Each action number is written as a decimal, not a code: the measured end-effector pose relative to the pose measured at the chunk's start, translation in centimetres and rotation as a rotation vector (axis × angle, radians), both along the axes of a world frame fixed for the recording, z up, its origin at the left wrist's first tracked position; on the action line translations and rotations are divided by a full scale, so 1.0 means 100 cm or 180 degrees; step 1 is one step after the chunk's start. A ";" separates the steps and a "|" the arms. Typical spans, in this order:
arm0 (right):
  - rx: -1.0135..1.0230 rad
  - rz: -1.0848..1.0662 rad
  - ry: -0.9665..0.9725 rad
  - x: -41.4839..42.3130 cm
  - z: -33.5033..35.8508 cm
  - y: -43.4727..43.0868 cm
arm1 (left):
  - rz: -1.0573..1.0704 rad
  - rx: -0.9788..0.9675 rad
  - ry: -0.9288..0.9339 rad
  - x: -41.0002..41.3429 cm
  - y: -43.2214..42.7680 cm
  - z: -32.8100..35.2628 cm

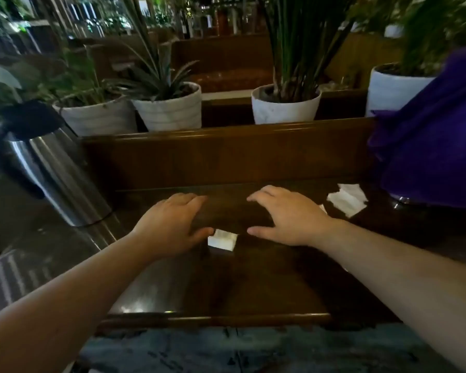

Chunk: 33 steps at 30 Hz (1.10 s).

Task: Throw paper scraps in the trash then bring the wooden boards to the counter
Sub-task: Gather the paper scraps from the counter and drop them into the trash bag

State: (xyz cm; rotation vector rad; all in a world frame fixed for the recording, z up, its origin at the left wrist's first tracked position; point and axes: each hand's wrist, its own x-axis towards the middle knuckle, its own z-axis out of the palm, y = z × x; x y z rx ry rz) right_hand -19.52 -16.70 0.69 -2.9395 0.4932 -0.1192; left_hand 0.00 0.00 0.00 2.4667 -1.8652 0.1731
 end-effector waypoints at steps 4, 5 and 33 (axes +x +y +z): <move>0.0139 -0.0199 0.0095 0.034 -0.012 0.012 | -0.0119 -0.0010 0.0043 0.021 -0.004 -0.014; 0.0151 -0.0150 0.0152 0.042 -0.017 0.016 | -0.0131 -0.0016 0.0090 0.024 -0.006 -0.019; -0.0502 -0.1116 0.0250 -0.080 -0.002 -0.085 | -0.1541 -0.0100 0.0208 -0.068 -0.154 -0.023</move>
